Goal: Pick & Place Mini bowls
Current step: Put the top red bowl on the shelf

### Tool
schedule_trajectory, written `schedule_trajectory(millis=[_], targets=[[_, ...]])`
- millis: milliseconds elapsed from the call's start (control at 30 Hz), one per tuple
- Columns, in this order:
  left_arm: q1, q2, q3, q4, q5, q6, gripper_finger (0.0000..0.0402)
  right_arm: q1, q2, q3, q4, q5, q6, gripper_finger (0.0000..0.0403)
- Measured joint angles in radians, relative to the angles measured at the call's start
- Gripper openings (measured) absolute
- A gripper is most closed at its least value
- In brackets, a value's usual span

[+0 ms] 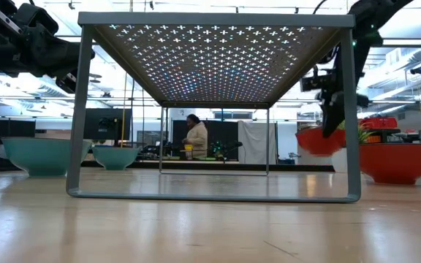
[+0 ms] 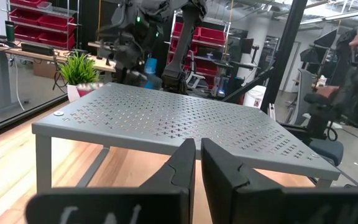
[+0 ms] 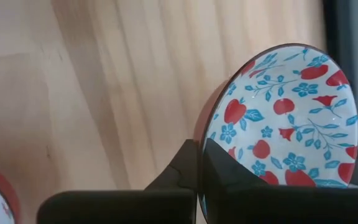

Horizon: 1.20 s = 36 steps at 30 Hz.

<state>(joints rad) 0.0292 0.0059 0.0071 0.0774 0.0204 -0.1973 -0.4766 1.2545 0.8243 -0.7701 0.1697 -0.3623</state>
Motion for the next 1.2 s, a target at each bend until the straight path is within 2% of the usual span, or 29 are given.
schedule_trajectory(millis=[133, 567, 833, 1033, 1200], targets=[[0.0, 0.0, 0.0, 0.0, 0.0, 0.0, 0.0032, 0.0, -0.014, 0.086, -0.058, 0.031, -0.033, 0.0], [0.0, 0.0, 0.0, 0.0, 0.0, 0.0, 0.0032, 0.008, -0.019, 0.361, -0.16, 0.034, -0.097, 0.0], [0.0, 0.0, 0.0, 0.0, 0.0, 0.0, 0.0032, 0.102, -0.018, 0.491, -0.175, 0.101, -0.267, 0.0], [0.0, 0.0, 0.0, 0.0, 0.0, 0.0, 0.0032, 0.174, -0.018, 0.542, -0.174, 0.103, -0.34, 0.0], [0.0, 0.0, 0.0, 0.0, 0.0, 0.0, 0.0032, 0.236, -0.018, 0.561, -0.174, 0.103, -0.463, 0.0]])
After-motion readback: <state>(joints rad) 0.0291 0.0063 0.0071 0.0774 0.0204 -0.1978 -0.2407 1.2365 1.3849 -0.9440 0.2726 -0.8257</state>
